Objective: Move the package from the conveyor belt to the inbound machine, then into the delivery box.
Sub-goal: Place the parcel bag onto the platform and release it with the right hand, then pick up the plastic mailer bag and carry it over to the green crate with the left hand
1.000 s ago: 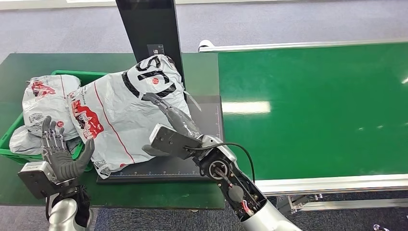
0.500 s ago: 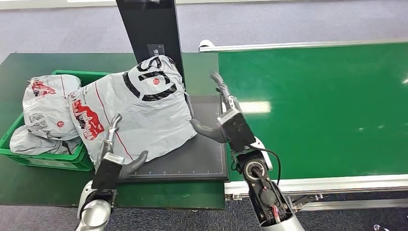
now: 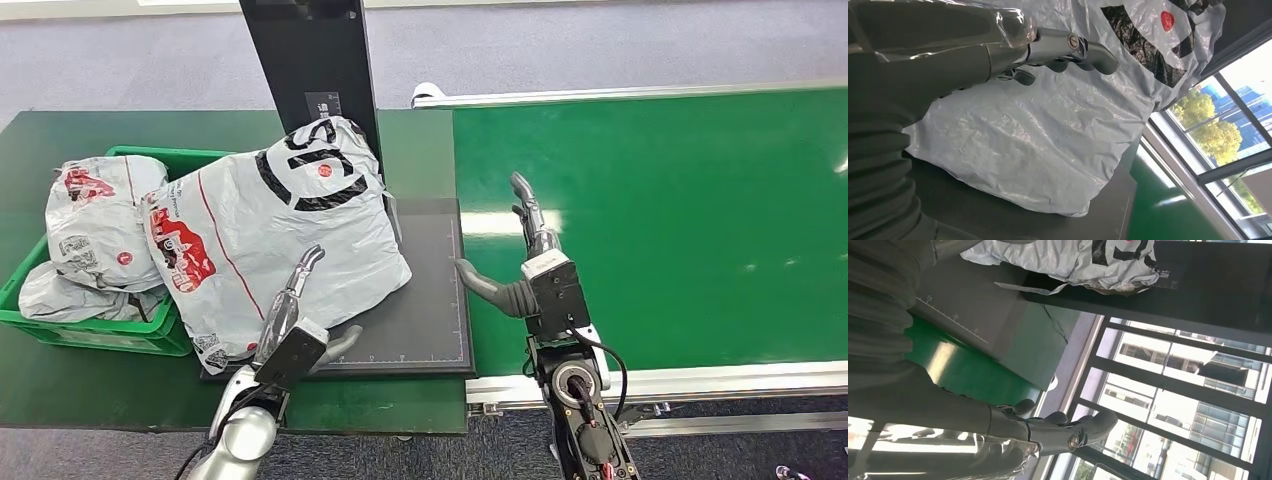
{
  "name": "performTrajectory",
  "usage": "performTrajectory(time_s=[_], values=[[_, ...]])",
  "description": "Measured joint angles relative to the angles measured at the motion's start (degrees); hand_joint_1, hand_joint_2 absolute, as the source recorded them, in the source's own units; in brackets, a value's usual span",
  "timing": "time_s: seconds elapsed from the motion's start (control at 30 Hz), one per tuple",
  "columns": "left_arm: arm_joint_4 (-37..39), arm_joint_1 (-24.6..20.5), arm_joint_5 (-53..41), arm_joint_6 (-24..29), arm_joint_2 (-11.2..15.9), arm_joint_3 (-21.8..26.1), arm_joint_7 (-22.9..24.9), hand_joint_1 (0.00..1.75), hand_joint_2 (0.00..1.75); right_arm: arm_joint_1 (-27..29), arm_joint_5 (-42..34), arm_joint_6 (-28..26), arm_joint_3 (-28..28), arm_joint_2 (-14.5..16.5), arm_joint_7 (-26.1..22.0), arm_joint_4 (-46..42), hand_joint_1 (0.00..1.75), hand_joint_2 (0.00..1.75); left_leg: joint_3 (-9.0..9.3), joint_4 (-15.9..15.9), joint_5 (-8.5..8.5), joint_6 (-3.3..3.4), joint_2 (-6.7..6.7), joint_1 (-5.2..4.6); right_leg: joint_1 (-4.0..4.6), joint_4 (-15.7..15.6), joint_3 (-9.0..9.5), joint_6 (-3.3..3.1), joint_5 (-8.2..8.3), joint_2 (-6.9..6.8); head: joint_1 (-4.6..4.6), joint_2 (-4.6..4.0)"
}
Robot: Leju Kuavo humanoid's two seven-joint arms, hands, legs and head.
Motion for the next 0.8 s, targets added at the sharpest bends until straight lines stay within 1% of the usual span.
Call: performTrajectory(time_s=[0.17,0.27,0.33,0.4,0.47,0.53,0.63,0.8], values=[[3.02,-1.93,-3.82,0.68,-0.22,-1.78,1.38,0.0,1.75,2.33,-0.04,-0.1,-0.69,-0.52,-0.06,-1.59,0.0,1.75,0.0,0.0,0.0,0.0,-0.06,0.0,-0.01,0.0,0.02,0.01,0.0,-0.04,0.01,0.0],[7.27,-4.79,-7.65,3.37,-0.86,-3.54,2.26,0.0,1.75,4.35,-0.15,-0.29,-1.06,-0.72,-0.19,-3.44,0.0,1.75,-0.01,0.01,0.0,0.0,-0.05,-0.01,-0.01,0.0,0.02,0.01,0.01,-0.03,0.01,0.01],[10.47,-6.93,-10.74,6.55,-1.38,-4.79,3.4,0.0,1.75,5.16,-0.15,-0.38,-1.16,-0.73,-0.19,-4.55,0.0,1.75,0.0,0.01,0.0,0.0,-0.04,-0.01,-0.01,0.0,0.02,0.01,0.01,-0.02,0.01,0.01],[14.04,-9.23,-15.96,11.79,-1.78,-6.2,6.28,0.0,1.75,5.7,-0.14,-0.45,-1.29,-0.72,-0.19,-5.46,0.0,1.75,0.01,0.01,0.01,0.0,-0.05,-0.01,-0.01,0.0,0.02,0.02,0.02,-0.02,0.01,0.0],[17.78,-11.72,-22.9,17.73,-1.98,-7.88,10.86,0.0,1.75,6.16,-0.14,-0.51,-1.42,-0.71,-0.19,-6.14,0.0,1.75,0.01,0.01,0.01,0.0,-0.05,0.0,-0.01,0.0,0.03,0.02,0.02,-0.02,0.0,-0.01],[21.56,-14.27,-29.2,21.94,-2.05,-9.39,15.42,0.0,1.75,6.46,-0.17,-0.45,-1.49,-0.7,-0.23,-6.55,0.0,1.75,0.01,0.01,0.01,0.0,-0.04,0.0,0.0,0.01,0.03,0.02,0.03,-0.02,0.0,0.0],[28.05,-18.14,-35.26,24.39,-2.38,-10.4,19.67,0.0,1.75,6.57,-0.45,-0.02,-1.55,-0.62,-0.46,-6.72,0.0,1.75,0.01,0.01,0.01,0.0,-0.04,0.0,0.0,0.01,0.03,0.02,0.03,-0.02,0.0,-0.01],[37.23,-22.99,-39.0,24.66,-2.91,-10.56,22.17,0.0,1.75,6.57,-0.97,0.1,-1.57,-0.47,-1.15,-6.72,0.0,1.75,0.0,0.01,0.01,0.0,-0.05,0.0,0.0,0.02,0.03,0.02,0.02,-0.02,0.01,-0.01]])
